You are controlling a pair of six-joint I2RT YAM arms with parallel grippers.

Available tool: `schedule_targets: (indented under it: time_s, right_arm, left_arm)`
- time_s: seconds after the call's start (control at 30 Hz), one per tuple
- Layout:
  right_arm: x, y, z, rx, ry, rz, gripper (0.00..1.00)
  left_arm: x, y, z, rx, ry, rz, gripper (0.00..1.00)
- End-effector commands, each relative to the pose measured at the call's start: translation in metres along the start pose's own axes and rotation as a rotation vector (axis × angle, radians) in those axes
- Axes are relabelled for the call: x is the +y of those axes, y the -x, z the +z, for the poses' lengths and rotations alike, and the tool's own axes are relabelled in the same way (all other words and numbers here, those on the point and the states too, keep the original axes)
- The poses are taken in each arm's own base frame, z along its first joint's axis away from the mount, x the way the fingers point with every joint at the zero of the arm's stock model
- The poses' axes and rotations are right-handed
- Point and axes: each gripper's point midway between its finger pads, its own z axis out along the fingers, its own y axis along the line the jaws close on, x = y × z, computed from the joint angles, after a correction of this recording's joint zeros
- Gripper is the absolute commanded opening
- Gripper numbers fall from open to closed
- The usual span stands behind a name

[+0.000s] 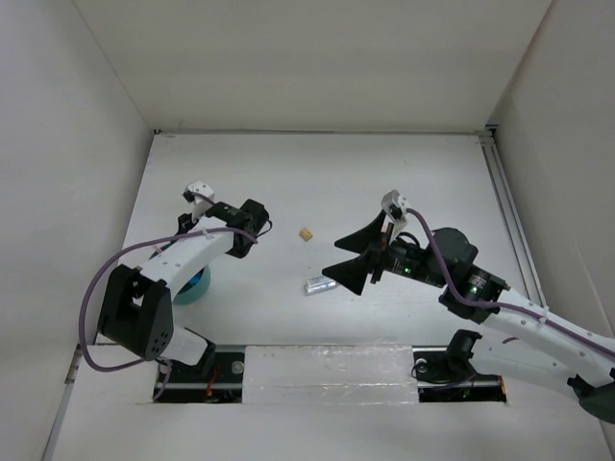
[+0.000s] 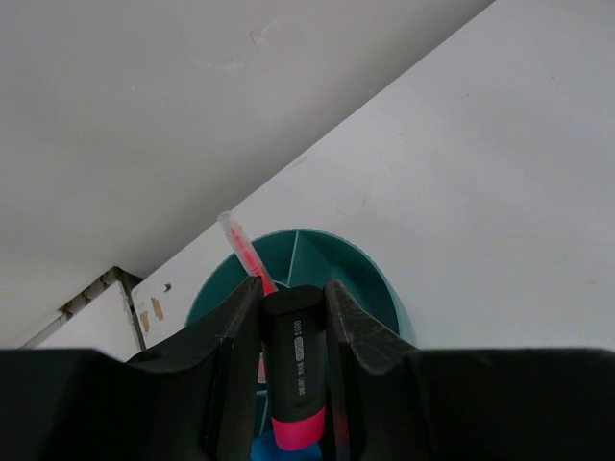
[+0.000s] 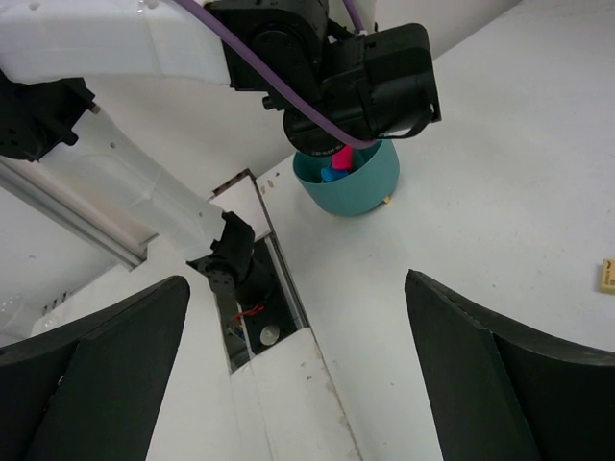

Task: Sort the stationery into containers
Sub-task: Place the pen in the storage box.

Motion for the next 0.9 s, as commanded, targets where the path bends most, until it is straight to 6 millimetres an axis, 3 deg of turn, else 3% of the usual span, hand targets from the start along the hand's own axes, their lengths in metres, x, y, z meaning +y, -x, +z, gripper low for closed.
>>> schedule_targets:
  time_s: [0.0,0.4,0.47,0.87]
  right_arm:
    - [0.0092,0.0090,-0.0033,-0.031,0.036,-0.028,1.00]
    - [0.0092,0.0090,-0.0033,-0.031,0.036,-0.028,1.00]
    - [0.0092,0.0090,-0.0033,-0.031,0.036,-0.028,1.00]
    - [0.0109,0.0113,-0.0052,-0.039,0.040,-0.031,1.00]
  left_arm:
    - [-0.0059,0.0283,0.0032,-0.124,0.027,-0.209,0.06]
    - [-0.0073,0.0293,0.0024,-0.114,0.022,-0.230,0.09]
    - [-0.0073,0.0293,0.0024,-0.114,0.022,-0.230,0.00]
    - [-0.0114,0.0242,0.0032,-0.104,0.025,-0.207,0.00]
